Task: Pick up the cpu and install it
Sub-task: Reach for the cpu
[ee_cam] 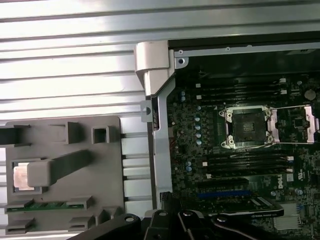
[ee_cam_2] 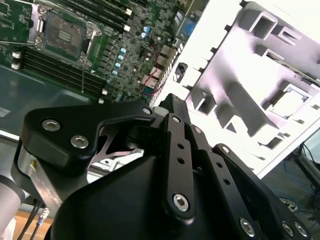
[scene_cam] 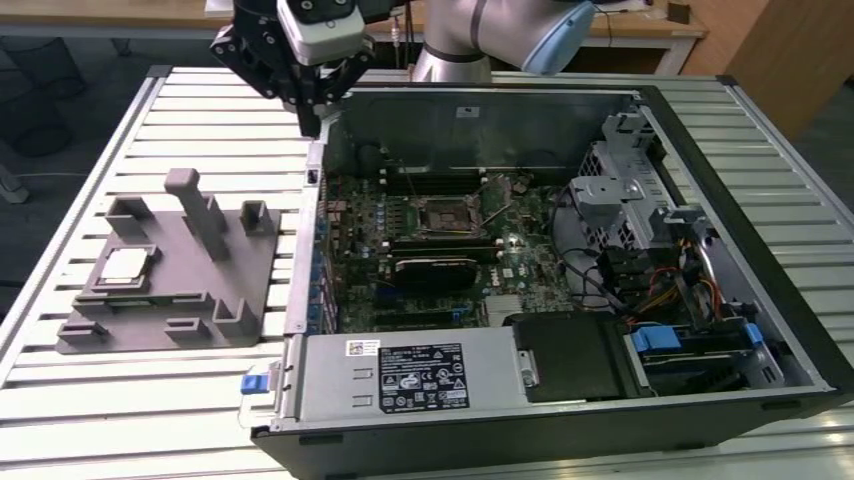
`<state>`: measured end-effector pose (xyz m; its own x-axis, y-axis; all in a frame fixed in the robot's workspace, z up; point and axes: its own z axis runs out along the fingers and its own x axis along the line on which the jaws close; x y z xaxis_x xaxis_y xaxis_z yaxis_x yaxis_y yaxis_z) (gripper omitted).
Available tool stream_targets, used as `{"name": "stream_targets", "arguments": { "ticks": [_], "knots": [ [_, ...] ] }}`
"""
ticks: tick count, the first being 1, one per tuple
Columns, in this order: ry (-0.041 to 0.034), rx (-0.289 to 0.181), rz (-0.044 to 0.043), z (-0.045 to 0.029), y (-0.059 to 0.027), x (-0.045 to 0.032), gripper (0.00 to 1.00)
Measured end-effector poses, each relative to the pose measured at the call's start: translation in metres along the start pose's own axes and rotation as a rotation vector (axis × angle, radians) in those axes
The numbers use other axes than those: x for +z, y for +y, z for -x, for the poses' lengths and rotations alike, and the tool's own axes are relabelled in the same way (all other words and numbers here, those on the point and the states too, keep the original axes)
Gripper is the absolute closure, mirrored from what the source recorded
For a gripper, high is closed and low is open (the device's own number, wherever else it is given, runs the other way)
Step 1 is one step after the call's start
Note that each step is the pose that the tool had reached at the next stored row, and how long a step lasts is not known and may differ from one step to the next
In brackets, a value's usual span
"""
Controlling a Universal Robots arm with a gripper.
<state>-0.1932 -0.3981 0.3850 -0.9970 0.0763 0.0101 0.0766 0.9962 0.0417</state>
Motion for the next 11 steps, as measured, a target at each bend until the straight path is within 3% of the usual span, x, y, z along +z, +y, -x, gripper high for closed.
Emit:
{"name": "stream_targets", "arguments": {
  "ticks": [7,11],
  "knots": [
    [0.0131,0.0,-0.001,-0.0085,-0.0006,0.002,0.89],
    [0.0166,0.001,-0.0012,-0.0166,-0.0012,0.0031,0.89]
  ]
}}
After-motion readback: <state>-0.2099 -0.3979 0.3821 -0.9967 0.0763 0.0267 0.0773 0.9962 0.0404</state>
